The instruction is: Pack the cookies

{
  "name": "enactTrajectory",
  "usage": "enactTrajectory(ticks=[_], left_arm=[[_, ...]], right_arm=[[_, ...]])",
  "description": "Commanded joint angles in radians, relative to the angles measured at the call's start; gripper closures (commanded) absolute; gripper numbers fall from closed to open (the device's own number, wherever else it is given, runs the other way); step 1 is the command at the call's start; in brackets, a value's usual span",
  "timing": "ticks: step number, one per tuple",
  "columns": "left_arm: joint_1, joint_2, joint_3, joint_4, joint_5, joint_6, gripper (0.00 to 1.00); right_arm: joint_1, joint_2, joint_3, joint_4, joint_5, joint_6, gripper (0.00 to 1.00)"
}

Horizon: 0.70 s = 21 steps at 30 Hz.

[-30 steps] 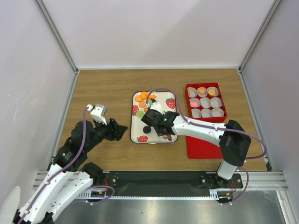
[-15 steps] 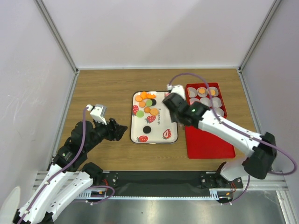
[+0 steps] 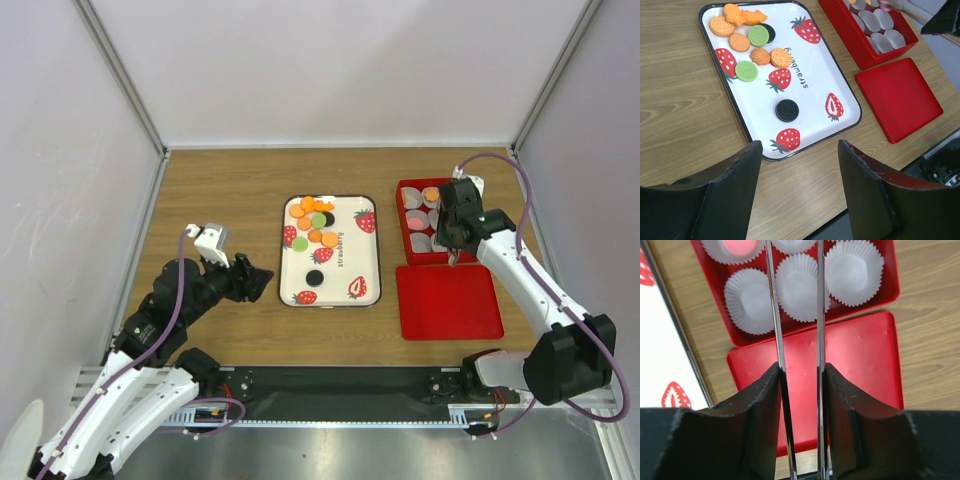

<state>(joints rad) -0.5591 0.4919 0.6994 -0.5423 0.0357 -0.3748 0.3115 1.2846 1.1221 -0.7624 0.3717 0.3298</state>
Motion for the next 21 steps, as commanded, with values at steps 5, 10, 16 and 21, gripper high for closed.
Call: enactTrajectory(ticks=[5, 10, 16, 21], left_arm=[[-0.012, 0.001, 0.009, 0.022, 0.010, -0.004, 0.32], [-0.013, 0.002, 0.009, 0.019, 0.006, -0.006, 0.32], [-0.013, 0.008, 0.011, 0.019, 0.004, -0.006, 0.32], [-0.015, 0.010, 0.009, 0.019, 0.003, -0.006, 0.32]], right_arm=[[-0.037, 0.042, -0.039, 0.116, -0.086, -0.021, 0.66], [-0.041, 0.073, -0.053, 0.135, -0.073, -0.020, 0.65], [-0.054, 0.090, -0.070, 0.146, -0.054, -0.023, 0.63], [-0.065, 0.091, -0.073, 0.146, -0.059, -0.028, 0.55]])
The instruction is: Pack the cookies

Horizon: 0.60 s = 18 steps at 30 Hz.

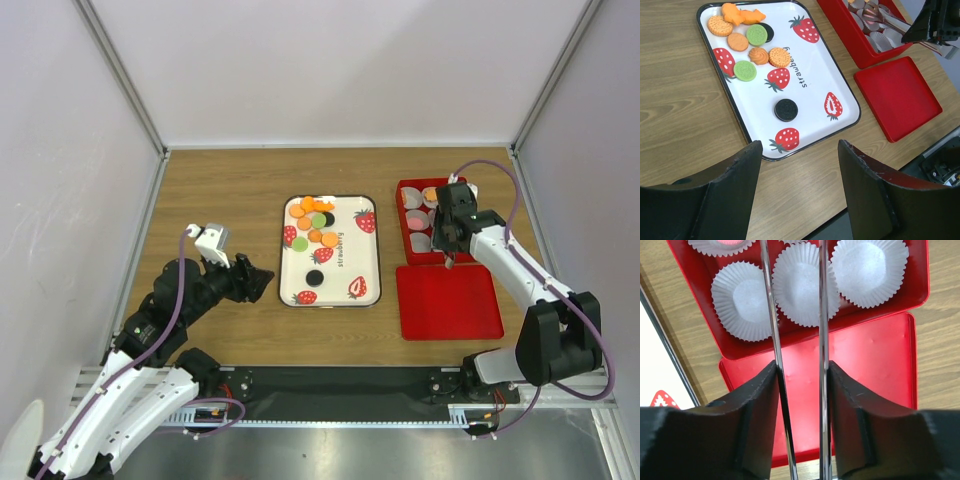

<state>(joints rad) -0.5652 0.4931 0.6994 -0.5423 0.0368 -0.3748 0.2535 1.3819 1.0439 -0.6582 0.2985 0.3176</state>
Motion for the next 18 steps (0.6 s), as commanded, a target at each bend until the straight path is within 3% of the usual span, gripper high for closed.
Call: enactTrajectory(ticks=[1, 7, 14, 18], left_arm=[[-0.009, 0.010, 0.009, 0.021, 0.002, -0.006, 0.32], [-0.007, 0.012, 0.011, 0.019, 0.002, -0.006, 0.32], [-0.009, 0.009, 0.009, 0.021, -0.002, -0.006, 0.32], [-0.009, 0.009, 0.011, 0.019, -0.003, -0.007, 0.32]], right_arm=[[-0.008, -0.007, 0.005, 0.043, 0.011, -0.017, 0.53], [-0.008, -0.024, 0.021, 0.025, 0.016, -0.026, 0.44], [0.004, -0.130, 0.056, -0.023, -0.010, -0.028, 0.46], [0.128, -0.179, 0.085, -0.052, -0.010, -0.015, 0.46]])
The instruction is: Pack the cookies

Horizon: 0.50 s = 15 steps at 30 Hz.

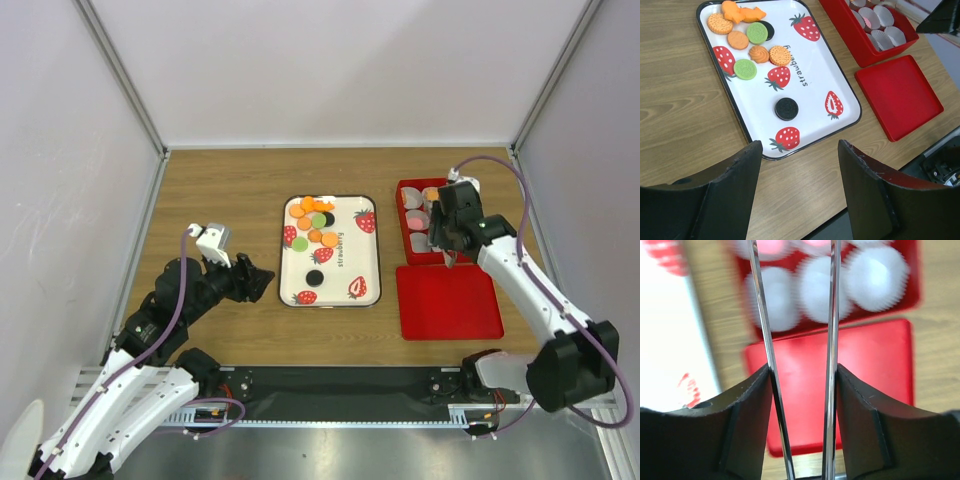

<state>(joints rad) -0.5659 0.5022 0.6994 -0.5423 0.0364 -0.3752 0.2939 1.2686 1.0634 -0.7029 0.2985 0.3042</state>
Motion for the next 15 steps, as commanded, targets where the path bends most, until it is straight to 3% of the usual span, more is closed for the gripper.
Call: enactTrajectory(ticks=[1, 5, 9, 15], left_arm=[[-0.006, 0.001, 0.011, 0.021, -0.004, -0.007, 0.32], [-0.006, -0.001, 0.022, 0.012, -0.010, -0.005, 0.32], [-0.006, -0.011, 0.026, 0.005, -0.029, -0.005, 0.32], [-0.008, -0.039, 0.028, -0.001, -0.079, -0.005, 0.31]], right_arm=[[0.121, -0.072, 0.070, -0.010, -0.001, 0.006, 0.46], [0.425, -0.058, 0.066, 0.005, 0.040, 0.061, 0.44], [0.638, 0.014, 0.060, 0.032, 0.048, 0.113, 0.43], [0.833, 0.156, 0.107, 0.025, 0.102, 0.144, 0.40]])
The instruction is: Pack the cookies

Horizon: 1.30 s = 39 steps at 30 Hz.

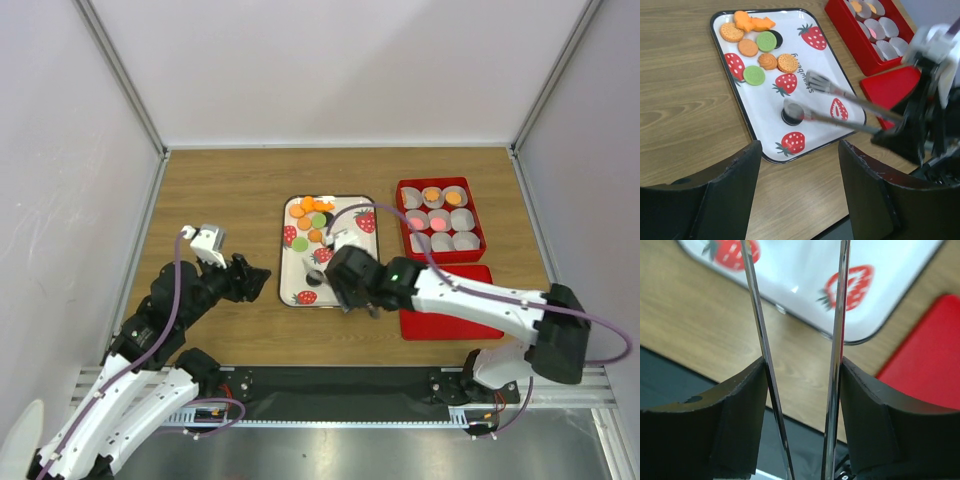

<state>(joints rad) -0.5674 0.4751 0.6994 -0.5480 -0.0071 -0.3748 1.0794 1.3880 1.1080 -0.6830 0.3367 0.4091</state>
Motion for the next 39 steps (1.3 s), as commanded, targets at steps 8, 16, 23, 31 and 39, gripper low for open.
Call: enactTrajectory(ticks=[8, 16, 23, 31, 39], left_arm=[[-0.005, -0.016, 0.022, 0.006, -0.036, -0.007, 0.31], [-0.005, -0.012, 0.020, 0.010, -0.027, -0.006, 0.31], [-0.006, -0.013, 0.018, 0.014, -0.025, -0.006, 0.31], [-0.006, -0.021, 0.017, 0.016, -0.022, -0.007, 0.31], [-0.005, -0.024, 0.012, 0.020, -0.013, -0.007, 0.31]], right_arm=[[0.135, 0.174, 0.110, -0.026, 0.114, 0.051, 0.40], [0.142, 0.218, 0.122, -0.039, 0.127, 0.062, 0.50], [0.140, 0.207, 0.133, -0.059, 0.137, 0.060, 0.65], [0.030, 0.066, 0.194, -0.107, 0.185, 0.014, 0.69], [-0.372, -0.078, 0.170, -0.116, 0.153, -0.072, 0.69]])
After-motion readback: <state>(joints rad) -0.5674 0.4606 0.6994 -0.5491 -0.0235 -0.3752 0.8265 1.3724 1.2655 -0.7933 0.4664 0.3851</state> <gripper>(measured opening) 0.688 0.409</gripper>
